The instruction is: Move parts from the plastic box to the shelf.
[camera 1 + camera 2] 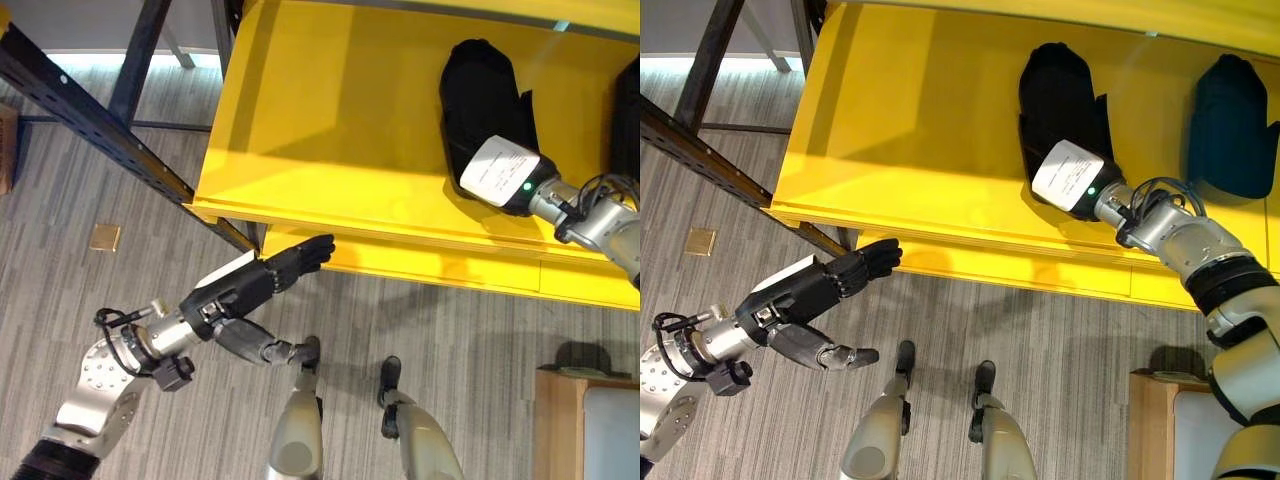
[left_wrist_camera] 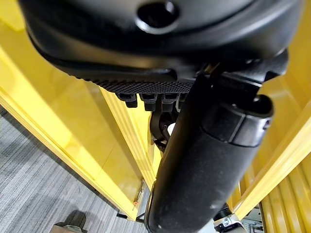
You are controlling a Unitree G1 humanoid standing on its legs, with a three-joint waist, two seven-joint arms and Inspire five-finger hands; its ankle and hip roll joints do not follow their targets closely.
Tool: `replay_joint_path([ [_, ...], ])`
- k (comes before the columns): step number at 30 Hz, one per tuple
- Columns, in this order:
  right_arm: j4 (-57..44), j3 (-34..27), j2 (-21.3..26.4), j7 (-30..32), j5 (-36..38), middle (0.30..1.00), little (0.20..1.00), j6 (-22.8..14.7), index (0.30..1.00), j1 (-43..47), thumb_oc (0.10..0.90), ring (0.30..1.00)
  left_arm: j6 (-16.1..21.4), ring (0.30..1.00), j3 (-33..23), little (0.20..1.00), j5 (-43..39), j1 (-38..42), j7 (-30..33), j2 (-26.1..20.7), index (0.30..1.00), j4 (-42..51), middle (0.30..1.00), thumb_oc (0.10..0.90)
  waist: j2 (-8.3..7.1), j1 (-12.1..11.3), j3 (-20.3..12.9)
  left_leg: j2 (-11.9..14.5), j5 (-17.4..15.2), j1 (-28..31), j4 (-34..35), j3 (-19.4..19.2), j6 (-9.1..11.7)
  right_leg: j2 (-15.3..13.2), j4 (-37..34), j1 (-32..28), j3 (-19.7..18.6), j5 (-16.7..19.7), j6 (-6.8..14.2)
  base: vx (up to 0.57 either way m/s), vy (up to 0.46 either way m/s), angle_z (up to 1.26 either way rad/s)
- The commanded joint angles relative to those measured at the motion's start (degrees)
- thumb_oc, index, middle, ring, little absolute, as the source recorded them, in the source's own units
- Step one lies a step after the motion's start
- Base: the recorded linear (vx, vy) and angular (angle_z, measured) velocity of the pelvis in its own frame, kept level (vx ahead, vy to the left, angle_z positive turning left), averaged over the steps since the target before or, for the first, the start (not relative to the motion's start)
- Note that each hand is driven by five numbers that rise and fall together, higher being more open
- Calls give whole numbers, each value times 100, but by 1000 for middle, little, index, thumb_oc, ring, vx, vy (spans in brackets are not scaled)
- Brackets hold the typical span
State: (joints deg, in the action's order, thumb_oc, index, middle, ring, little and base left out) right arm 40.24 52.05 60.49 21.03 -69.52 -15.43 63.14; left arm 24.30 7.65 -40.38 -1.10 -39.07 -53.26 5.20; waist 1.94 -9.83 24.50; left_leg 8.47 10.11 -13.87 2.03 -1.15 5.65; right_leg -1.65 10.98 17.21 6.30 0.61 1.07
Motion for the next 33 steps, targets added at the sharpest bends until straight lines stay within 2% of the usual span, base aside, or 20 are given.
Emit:
replay_joint_path([
  [1, -104, 135, 430, -296, 877, 1000, 1000, 618, 1000, -57, 900, 1000, 424, 1000, -68, 1000, -488, 98, -62, 131, 1000, 713, 1000, 900, -89, 83, -200, 310, -236, -8, -557, 65, 203, -219, -752, -458, 494, 58, 209, 0, 0, 0],
  [3, -25, -91, 324, -397, 1822, 1000, 1000, 1154, 1000, -202, 900, 1000, 450, 1000, -55, 1000, -470, 90, -64, 173, 1000, 729, 1000, 900, -59, 108, -192, 298, -256, 15, -559, 49, 193, -232, -758, -475, 478, 61, 210, 6, 34, 0],
  [5, 96, -342, 224, -364, 2202, 1000, 1000, 1296, 1000, -378, 900, 1000, 460, 1000, -42, 1000, -456, 85, -37, 218, 1000, 742, 1000, 900, -20, 138, -188, 285, -262, 32, -550, 33, 186, -240, -755, -473, 459, 61, 212, -6, 52, 3],
  [8, 274, -798, 48, -327, 2635, 1000, 1000, 1239, 1000, -667, 900, 1000, 377, 1000, -38, 1000, -404, 122, 44, 299, 1000, 834, 1000, 900, 62, 172, -175, 257, -257, 71, -528, 18, 175, -262, -751, -484, 431, 54, 216, -8, 64, 0],
  [15, 672, -1398, -389, -236, 3462, 1000, 1000, 1105, 1000, -719, 900, 1000, 32, 1000, 18, 1000, -479, 257, 7, 550, 1000, 963, 1000, 900, 241, 202, -174, 191, -207, 152, -537, 13, 167, -323, -720, -532, 389, 26, 206, 7, 63, 0],
  [18, 767, -1601, -512, -199, 3368, 1000, 1000, 935, 1000, -749, 900, 1000, -24, 1000, 7, 1000, -500, 240, -5, 581, 1000, 1015, 1000, 900, 295, 203, -207, 159, -180, 185, -537, 18, 164, -352, -714, -553, 382, 11, 200, 22, 64, -4],
  [24, 545, -1602, -492, -302, 3199, 1000, 1000, 744, 1000, -803, 900, 1000, -40, 1000, -5, 1000, -507, 120, -32, 647, 1000, 1082, 1000, 900, 363, 217, -285, 124, -154, 271, -493, -2, 165, -400, -695, -578, 375, -19, 208, 26, 52, 0],
  [30, 379, -1549, -540, -439, 3176, 1000, 1000, 679, 1000, -852, 900, 1000, 8, 1000, 41, 1000, -472, 107, 18, 672, 1000, 1090, 1000, 900, 374, 225, -313, 110, -148, 322, -466, -6, 167, -421, -681, -587, 373, -27, 206, 5, 10, 0],
  [33, 302, -1490, -568, -446, 2980, 1000, 1000, 514, 1000, -835, 900, 1000, 27, 1000, 34, 1000, -504, 110, 19, 677, 1000, 1076, 1000, 900, 377, 220, -323, 103, -152, 328, -457, -5, 162, -428, -680, -591, 377, -35, 203, 0, 0, 0],
])
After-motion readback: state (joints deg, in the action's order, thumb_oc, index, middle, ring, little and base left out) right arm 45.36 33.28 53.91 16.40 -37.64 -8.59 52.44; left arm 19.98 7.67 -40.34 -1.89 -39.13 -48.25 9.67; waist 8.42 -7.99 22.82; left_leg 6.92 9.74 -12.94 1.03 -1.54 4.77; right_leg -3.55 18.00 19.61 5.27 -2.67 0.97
